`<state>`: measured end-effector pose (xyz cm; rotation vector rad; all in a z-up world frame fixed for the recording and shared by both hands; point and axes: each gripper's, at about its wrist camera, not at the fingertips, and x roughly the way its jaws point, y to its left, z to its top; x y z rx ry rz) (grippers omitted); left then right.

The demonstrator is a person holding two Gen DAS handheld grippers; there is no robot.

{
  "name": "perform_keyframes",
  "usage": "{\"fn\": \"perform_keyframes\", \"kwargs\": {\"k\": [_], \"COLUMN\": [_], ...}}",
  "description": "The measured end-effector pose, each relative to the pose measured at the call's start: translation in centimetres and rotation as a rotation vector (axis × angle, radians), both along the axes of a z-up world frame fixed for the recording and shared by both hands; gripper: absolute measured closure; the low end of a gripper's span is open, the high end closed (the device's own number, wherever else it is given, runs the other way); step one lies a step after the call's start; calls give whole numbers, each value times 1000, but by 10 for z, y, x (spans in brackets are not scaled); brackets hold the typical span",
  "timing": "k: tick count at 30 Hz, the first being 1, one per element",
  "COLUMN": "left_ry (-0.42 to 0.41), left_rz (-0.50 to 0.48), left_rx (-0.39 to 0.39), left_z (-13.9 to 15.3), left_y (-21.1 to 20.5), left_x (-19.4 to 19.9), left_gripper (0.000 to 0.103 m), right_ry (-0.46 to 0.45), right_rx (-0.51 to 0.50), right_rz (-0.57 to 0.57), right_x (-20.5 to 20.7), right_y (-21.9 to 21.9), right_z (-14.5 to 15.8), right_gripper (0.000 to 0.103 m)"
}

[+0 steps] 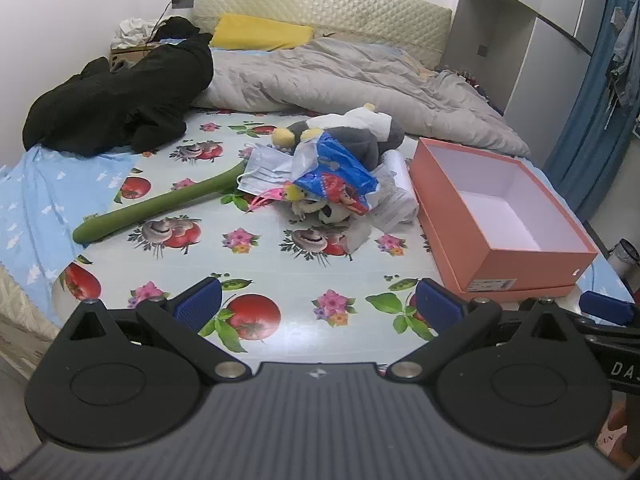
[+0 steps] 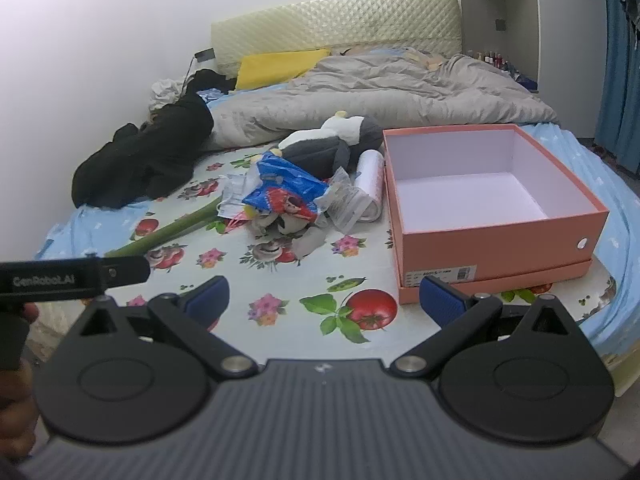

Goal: Organize soft objects
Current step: 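Move both open grippers toward the pile of items on the bed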

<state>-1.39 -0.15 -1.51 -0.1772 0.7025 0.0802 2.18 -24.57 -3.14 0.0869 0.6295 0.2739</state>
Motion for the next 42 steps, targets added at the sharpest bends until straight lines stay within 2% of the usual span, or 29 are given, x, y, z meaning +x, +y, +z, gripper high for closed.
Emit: {"fn": "perform_keyframes", "kwargs": {"k": [22, 42], "left_ry": [-2, 5], "left_rz": [-3, -30], "left_rx": [1, -3], "left_z": [2, 3], "left_y": [-1, 3], "left_x": [-1, 5], "left_gripper": [0, 0], "right_ry": [-1, 33], "right_rx": [-2, 35], "right_rz": [-3, 8], "right_x": [-1, 3], "right_y": [3, 1], "right_z": [0, -1], "right_gripper": [0, 0]}}
